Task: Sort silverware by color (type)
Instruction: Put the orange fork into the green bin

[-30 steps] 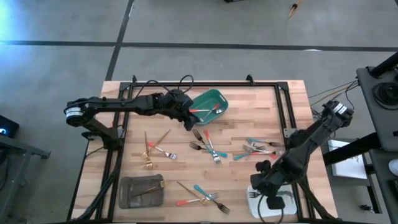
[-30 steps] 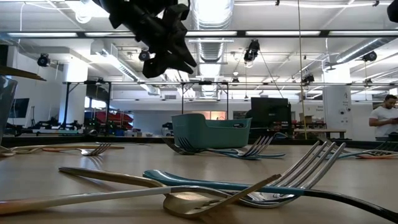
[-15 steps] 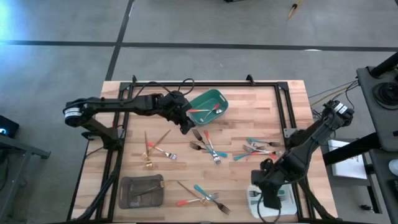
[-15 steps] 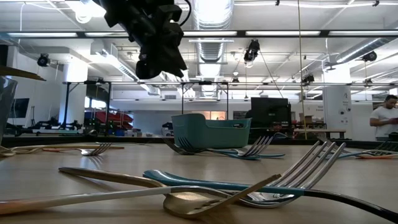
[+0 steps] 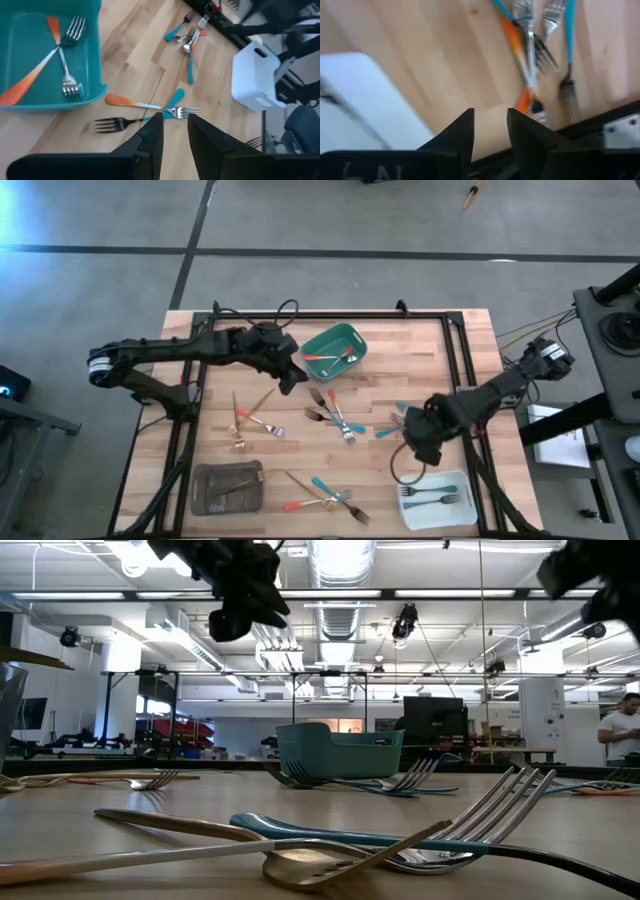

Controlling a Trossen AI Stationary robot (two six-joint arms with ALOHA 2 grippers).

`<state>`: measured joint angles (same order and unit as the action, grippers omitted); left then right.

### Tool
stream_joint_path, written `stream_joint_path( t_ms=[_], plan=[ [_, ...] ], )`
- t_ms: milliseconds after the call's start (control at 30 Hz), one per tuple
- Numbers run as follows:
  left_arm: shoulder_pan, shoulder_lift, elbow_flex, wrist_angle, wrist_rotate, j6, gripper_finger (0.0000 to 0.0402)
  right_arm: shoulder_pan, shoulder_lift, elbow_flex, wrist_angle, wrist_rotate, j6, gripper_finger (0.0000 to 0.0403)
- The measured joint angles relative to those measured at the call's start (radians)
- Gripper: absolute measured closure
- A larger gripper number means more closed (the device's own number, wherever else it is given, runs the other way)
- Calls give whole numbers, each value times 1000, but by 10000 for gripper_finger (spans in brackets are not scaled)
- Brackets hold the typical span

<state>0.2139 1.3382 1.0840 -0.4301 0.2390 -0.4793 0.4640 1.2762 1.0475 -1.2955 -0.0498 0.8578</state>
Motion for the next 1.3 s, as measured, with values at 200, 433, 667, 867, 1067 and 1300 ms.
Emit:
stream_joint_path(
  t_ms=[200,433,667,867,1067,1300],
  plan=[
    [-2,-61,0,1,-1,1,329,-158,0,-133,64,-31,-179,293],
    [-2,-107,0,2,-18,25,329,-289,0,-236,206,-89,-318,298],
    [-1,-113,0,2,-21,31,329,-294,0,-278,245,-141,-467,319],
    [-1,-100,0,2,-23,43,329,-295,0,-307,285,-134,-593,331],
    [-1,-100,0,2,-23,42,329,-295,1,-377,302,-134,-641,329],
    [-1,-103,0,7,-23,42,329,-294,1,-371,318,-133,-634,324]
  ],
)
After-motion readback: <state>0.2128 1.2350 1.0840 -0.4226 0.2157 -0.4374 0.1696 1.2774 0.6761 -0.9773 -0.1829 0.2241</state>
